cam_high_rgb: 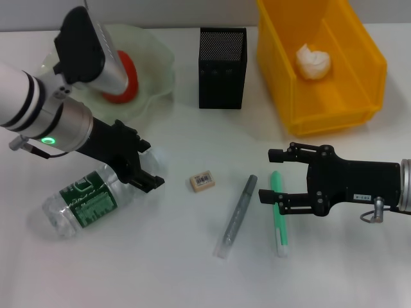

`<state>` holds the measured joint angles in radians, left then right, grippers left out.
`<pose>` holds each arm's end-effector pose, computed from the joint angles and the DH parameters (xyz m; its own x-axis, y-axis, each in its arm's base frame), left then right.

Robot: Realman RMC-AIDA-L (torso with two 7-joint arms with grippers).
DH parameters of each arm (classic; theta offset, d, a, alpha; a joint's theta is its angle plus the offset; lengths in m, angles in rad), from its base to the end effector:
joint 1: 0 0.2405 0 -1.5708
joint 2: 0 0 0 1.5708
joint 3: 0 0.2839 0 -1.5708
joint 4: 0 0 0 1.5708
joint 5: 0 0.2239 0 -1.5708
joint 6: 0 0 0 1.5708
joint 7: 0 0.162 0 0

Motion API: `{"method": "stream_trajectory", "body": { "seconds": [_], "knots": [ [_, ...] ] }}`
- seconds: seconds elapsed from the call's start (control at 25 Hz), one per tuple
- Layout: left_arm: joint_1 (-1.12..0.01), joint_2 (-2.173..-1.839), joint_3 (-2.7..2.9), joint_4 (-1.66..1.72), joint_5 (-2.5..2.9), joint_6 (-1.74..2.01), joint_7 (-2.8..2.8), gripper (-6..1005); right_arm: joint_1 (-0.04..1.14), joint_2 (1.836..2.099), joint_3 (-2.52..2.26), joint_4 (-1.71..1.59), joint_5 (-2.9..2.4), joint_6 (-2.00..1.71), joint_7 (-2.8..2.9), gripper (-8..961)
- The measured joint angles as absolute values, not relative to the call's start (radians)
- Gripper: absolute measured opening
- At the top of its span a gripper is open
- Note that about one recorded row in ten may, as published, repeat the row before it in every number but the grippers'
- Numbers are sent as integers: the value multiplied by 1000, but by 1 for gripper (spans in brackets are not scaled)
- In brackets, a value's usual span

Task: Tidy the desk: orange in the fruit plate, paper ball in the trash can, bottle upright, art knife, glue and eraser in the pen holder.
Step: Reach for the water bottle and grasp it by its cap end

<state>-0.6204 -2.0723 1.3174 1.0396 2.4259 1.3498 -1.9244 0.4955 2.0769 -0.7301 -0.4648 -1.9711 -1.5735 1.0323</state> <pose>-0.2394 0.3972 -0.0607 0.9307 0.2899 -0.2231 0.2331 -0.9400 -0.2491 0.2987 0.3209 -0.0662 0.8382 -0.1912 -0.5108 -0.2994 -0.9441 -0.1380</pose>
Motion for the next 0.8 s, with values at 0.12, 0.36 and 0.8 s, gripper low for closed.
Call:
{"method": "stream_trajectory", "body": {
  "seconds": [0.12, 0.36, 0.8],
  "knots": [
    [-621, -2072, 1330, 1034, 2424, 1340, -1924, 815, 495, 2077, -730, -465, -1971, -1574, 1032, 812],
    [-621, -2072, 1350, 1032, 2426, 1312, -1920, 810, 495, 2077, -730, -465, -1971, -1574, 1032, 813],
    [-623, -2072, 1378, 1020, 2438, 1287, -1905, 635, 494, 2077, -730, -465, -1971, -1580, 1038, 813]
  ]
}}
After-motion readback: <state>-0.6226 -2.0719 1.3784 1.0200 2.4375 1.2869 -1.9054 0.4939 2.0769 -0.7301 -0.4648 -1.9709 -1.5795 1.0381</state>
